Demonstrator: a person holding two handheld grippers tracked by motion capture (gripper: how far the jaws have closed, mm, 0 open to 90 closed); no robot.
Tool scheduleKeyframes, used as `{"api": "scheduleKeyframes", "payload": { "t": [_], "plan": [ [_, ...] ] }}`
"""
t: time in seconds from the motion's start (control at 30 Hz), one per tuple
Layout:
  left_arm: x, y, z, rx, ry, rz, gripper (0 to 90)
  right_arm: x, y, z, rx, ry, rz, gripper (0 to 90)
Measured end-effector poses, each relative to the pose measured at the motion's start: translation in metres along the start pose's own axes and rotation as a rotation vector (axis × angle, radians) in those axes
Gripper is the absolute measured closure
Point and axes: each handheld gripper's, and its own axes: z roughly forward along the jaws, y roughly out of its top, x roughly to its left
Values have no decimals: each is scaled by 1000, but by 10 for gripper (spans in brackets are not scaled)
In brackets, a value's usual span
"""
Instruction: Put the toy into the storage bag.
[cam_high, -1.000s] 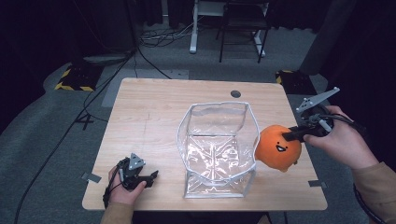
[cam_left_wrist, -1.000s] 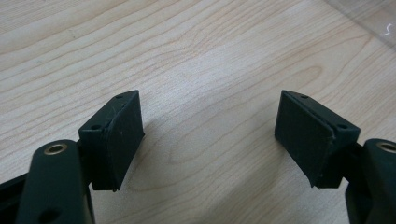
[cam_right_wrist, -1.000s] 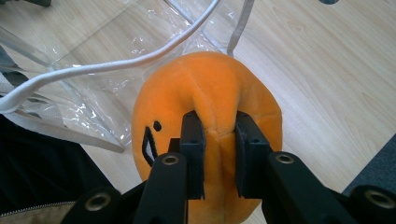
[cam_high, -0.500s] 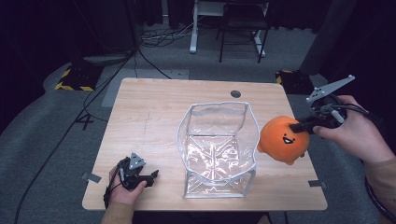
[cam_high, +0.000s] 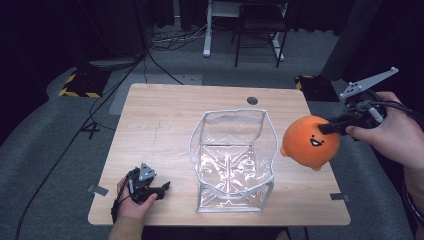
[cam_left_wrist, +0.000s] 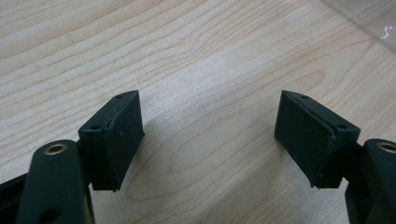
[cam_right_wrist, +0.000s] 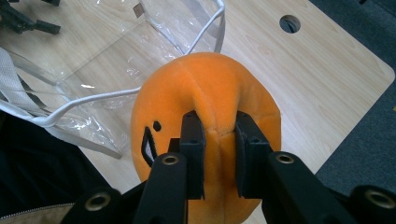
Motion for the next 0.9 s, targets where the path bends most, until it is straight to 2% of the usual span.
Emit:
{"api": "scheduleKeyframes", "payload": {
  "t": [0.37, 0.9],
  "plan": [
    [0, 1, 1, 1, -3, -2, 238, -2, 15, -19, -28, -10, -6, 767],
    [0, 1, 1, 1, -3, -1, 238, -1, 56, -26, -62, -11, -30, 767]
  ]
}}
